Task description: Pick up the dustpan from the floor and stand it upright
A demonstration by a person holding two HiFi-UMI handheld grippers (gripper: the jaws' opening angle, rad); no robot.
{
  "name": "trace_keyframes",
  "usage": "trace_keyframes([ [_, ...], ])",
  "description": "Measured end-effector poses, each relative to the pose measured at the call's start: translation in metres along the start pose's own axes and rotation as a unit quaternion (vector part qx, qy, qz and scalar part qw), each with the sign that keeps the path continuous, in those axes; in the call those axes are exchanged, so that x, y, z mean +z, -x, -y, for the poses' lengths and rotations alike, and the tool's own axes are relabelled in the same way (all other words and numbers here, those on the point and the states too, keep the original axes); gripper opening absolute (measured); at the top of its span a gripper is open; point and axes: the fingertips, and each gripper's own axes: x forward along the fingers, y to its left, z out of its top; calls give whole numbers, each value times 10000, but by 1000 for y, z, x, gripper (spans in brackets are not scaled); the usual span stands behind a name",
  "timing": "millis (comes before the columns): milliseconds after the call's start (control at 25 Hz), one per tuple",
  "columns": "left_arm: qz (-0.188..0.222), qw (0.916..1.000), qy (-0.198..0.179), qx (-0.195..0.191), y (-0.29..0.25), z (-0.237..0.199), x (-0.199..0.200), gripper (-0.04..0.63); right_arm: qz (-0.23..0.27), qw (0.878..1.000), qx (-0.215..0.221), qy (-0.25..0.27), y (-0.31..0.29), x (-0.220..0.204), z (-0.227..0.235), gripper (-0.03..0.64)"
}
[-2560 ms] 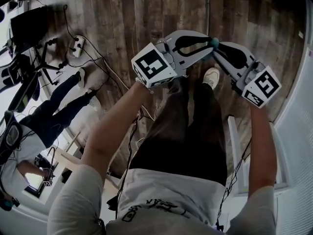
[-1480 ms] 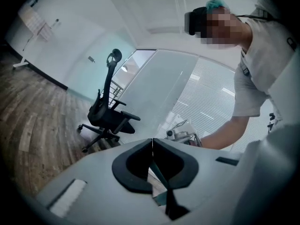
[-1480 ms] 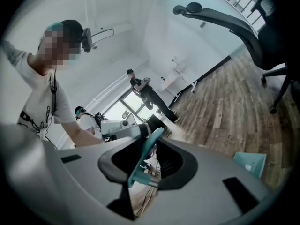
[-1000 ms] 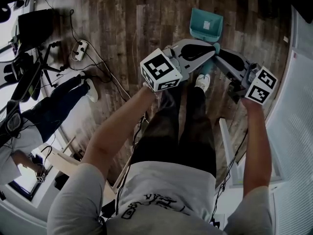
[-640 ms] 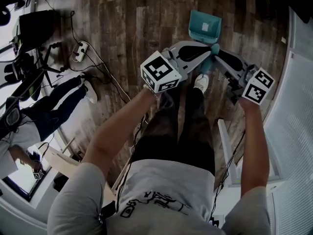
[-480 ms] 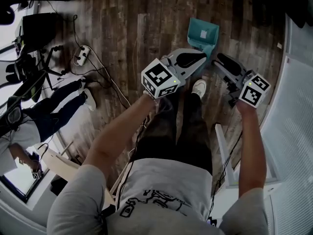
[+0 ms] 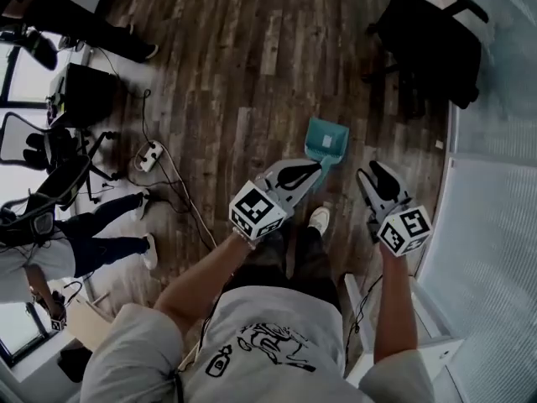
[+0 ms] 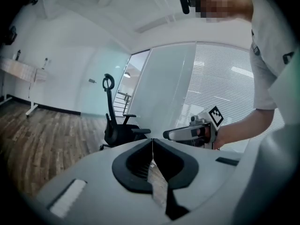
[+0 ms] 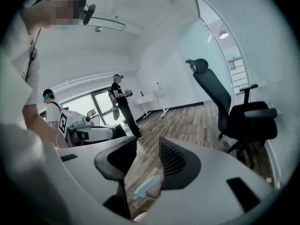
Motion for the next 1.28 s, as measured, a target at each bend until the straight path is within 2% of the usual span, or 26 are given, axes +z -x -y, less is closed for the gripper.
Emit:
trace_keyframes([
  [240,389,9987,-221,252,51,42,104,3,400,9959,-335,737,53,110,-66,90],
  [400,695,9965,-230,395,86,67,154,3,721,9909,-417,1056,92,159,-116,61],
  [600,1122,9911,-500,508,111,83,217,2,1106,9799,-582,1554,122,215,-160,46],
  [800,1274,9878,-658,610,136,115,254,3,1169,9736,-711,1825,152,241,-202,37],
  [1000,1126,9852,-1165,560,150,135,268,3,1150,9692,-702,2060,159,257,-229,32],
  [1200,1187,9819,-1367,563,160,147,279,2,1073,9666,-861,2162,168,262,-244,31],
  [1280,1290,9807,-1308,663,164,147,284,2,1134,9654,-912,2164,170,266,-248,31],
])
